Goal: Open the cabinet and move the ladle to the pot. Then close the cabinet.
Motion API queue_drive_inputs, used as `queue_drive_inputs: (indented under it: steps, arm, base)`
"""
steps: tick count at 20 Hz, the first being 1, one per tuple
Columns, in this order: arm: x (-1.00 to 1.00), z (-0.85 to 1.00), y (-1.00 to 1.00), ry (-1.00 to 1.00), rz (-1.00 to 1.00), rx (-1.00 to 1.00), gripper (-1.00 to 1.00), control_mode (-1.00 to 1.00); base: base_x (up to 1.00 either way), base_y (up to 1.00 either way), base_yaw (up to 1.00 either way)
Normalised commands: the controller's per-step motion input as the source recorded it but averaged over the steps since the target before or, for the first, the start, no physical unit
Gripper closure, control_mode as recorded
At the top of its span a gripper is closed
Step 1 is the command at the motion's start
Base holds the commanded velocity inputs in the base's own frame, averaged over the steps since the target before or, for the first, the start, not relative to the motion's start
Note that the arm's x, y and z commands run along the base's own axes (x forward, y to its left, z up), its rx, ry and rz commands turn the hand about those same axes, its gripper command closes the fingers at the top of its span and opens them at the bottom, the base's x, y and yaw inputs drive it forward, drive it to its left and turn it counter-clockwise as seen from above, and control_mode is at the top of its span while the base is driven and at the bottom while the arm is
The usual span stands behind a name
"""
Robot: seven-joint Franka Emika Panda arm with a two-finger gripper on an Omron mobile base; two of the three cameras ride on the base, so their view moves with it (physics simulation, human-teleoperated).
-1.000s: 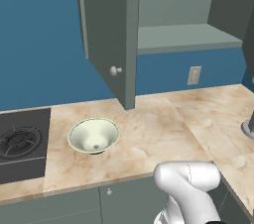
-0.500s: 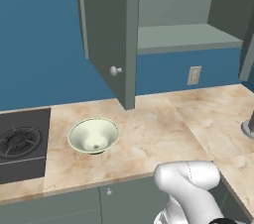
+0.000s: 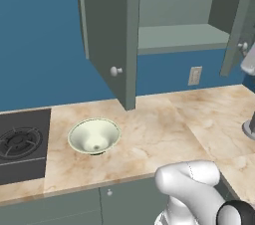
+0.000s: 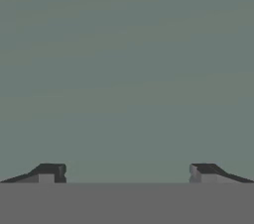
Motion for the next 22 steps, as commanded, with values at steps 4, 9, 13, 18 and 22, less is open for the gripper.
queue_drive_inputs:
  steps: [4, 9, 13, 18, 22]
  arm:
    - [0.71, 0.00, 0.15, 0.00, 0.12, 0.00, -1.00, -1.00]
    - [0.79, 0.00, 0.21, 0.01, 0.09, -0.01, -1.00, -1.00]
    - [0.72, 0.00, 0.36, 0.04, 0.01, -0.03, -1.00, -1.00]
    - [0.67, 0.00, 0.41, 0.04, 0.00, -0.03, -1.00, -1.00]
    - [0.79, -0.02, 0.39, 0.08, 0.00, -0.01, -1.00, -1.00]
  base:
    - [0.00, 0.00, 0.00]
    - [0.00, 0.00, 0.00]
    - [0.00, 0.00, 0.00]
    - [0.00, 0.00, 0.00]
    - [0.00, 0.00, 0.00]
